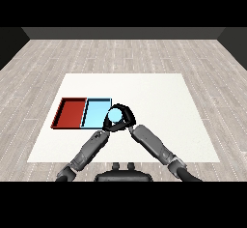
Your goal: Pick the blue can and put it in the blue box
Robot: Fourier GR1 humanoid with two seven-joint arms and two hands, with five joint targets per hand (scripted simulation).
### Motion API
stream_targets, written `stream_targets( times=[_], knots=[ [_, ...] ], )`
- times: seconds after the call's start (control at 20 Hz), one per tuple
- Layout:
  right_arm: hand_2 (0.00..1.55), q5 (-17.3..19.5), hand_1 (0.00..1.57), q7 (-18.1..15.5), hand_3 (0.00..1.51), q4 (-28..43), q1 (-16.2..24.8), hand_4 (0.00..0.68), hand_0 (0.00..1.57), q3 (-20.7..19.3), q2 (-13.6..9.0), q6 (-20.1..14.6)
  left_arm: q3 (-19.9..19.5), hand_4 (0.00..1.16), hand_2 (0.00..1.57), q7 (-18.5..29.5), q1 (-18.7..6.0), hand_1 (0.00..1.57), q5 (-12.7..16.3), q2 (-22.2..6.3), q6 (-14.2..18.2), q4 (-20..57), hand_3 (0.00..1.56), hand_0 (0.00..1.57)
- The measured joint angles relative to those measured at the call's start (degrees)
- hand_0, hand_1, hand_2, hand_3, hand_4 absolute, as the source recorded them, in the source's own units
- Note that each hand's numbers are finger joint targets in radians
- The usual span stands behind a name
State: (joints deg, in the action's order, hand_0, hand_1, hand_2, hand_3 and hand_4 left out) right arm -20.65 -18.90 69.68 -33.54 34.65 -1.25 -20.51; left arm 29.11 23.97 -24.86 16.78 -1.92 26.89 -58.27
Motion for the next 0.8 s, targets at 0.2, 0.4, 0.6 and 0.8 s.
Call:
stream_targets(
  times=[0.2, 0.4, 0.6, 0.8],
  knots=[
    [0.0, -1.21, 0.0, 1.2, 0.0, 0.66, 0.65, 0.0, 0.0, -1.48, 0.29, 1.33, 0.01, 1.1, 1.52, 0.32, -0.77, 1.57, 1.47, 0.61, -0.38, 1.35, 1.45, 1.57],
    [0.0, -0.48, 0.0, 1.96, 0.0, 1.35, 1.61, 0.0, 0.0, -2.83, 0.66, 2.3, 0.0, 1.1, 1.52, -0.25, -1.14, 1.57, 2.14, 1.14, -0.63, 1.9, 1.45, 1.57],
    [0.0, 0.07, 0.0, 0.82, 0.0, 0.85, 2.29, 0.0, 0.0, -4.16, 0.97, 4.03, -1.21, 1.14, 1.55, 0.18, -1.73, 1.57, 2.1, 1.54, -0.87, 3.22, 1.48, 1.57],
    [0.0, 1.32, 0.0, 2.91, 0.0, 3.89, 4.22, 0.0, 0.0, -4.9, 0.92, 4.24, -0.23, 1.14, 1.57, 1.38, -3.35, 1.57, 2.94, 1.69, 0.03, 5.5, 1.5, 1.57]
  ],
)
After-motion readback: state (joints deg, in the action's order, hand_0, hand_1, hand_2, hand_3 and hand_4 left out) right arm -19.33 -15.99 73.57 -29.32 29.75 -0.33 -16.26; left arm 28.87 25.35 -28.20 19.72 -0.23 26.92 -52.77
